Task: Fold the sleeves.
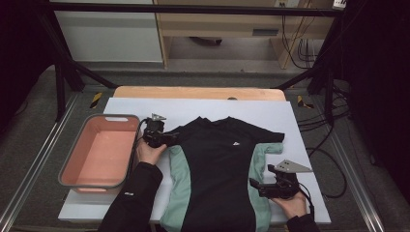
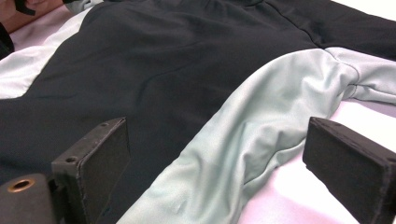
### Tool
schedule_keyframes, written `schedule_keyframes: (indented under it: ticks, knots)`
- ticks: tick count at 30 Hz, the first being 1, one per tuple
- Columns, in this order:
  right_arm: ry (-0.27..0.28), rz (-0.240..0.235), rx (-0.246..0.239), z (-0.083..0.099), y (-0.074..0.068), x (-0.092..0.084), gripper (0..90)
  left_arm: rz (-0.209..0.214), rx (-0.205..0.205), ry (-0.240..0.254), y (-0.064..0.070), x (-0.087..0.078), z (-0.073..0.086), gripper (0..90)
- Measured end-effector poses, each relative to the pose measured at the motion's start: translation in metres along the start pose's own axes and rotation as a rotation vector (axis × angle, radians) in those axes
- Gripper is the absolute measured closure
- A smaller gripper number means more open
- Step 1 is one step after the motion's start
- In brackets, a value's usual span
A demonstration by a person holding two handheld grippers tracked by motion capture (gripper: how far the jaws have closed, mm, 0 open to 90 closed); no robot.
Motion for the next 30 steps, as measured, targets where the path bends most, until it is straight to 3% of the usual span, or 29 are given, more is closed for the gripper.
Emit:
schedule_keyframes:
  ticks: [3,10,21,27,30]
  knots:
    - [-0.003,0.001,0.003,0.0,0.0,0.0,7.9,-0.017,0.024,-0.028,-0.002,0.002,0.003,30.0]
    - [-0.007,0.001,0.006,0.0,0.0,-0.001,7.9,-0.035,0.022,-0.052,-0.006,0.005,0.007,41.5]
    - [-0.01,-0.001,0.001,0.002,0.0,-0.001,7.9,-0.106,0.031,-0.08,-0.008,0.0,0.006,76.5]
    - [-0.015,-0.002,0.0,0.001,0.0,-0.002,7.9,-0.114,-0.005,-0.073,-0.006,-0.001,0.006,87.6]
    - [-0.012,-0.003,0.001,0.001,0.001,-0.002,7.9,-0.107,-0.023,-0.022,-0.003,-0.007,0.0,88.4]
Point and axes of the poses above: each handheld gripper's, and its own axes: x roughly forward along the jaws, z roughly out of its underside, y roughly to its right, the point moved 3 cm from there along x, roughly forward along the jaws, and after that the axes turned 14 degrees about y, right-handed, at the moved point
